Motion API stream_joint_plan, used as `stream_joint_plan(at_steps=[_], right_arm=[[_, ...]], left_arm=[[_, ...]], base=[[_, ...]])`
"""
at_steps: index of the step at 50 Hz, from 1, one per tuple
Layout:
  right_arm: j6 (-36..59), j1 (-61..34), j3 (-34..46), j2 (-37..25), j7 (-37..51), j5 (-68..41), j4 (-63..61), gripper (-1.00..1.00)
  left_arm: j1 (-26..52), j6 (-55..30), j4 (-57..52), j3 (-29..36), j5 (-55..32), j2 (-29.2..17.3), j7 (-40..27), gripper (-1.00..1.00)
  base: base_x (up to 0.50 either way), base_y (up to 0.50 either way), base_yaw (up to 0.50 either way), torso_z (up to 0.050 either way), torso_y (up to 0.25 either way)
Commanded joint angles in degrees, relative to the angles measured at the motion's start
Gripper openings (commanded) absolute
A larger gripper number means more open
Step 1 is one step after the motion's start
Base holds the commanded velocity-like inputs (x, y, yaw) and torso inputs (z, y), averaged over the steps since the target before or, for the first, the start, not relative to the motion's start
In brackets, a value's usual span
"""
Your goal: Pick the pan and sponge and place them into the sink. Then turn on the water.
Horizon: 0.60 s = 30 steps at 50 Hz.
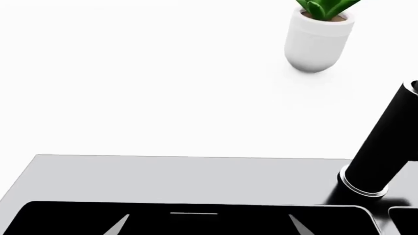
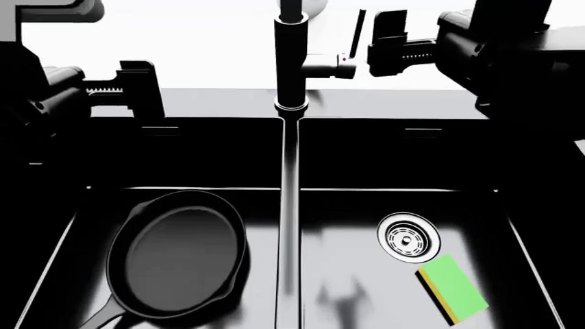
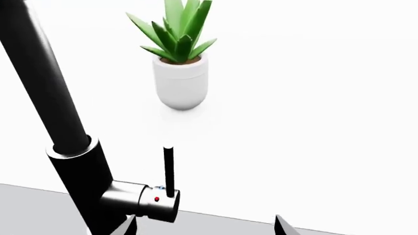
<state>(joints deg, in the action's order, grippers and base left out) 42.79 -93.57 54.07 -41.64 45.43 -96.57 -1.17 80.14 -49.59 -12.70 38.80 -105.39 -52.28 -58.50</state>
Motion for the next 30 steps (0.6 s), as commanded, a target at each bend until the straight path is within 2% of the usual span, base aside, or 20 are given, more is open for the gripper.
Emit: stream_joint_plan(at_steps=[1,30], right_arm=[[-1.20,-0.26,2.33,5.41,-6.08,6.06,7.62,1.00],[-7.59,2.03,3.46,11.10,-13.70,12.42,18.51,1.00]], left_arm=[[-2.20,1.21,0.13,0.15,1.22,0.10,1.70,1.00],[-4.59,2.54,-1.21,0.13,1.74,-0.73,1.48,1.00]], base=[[0.00,0.00,0.00,0.000,0.000],[0.00,0.00,0.00,0.000,0.000]])
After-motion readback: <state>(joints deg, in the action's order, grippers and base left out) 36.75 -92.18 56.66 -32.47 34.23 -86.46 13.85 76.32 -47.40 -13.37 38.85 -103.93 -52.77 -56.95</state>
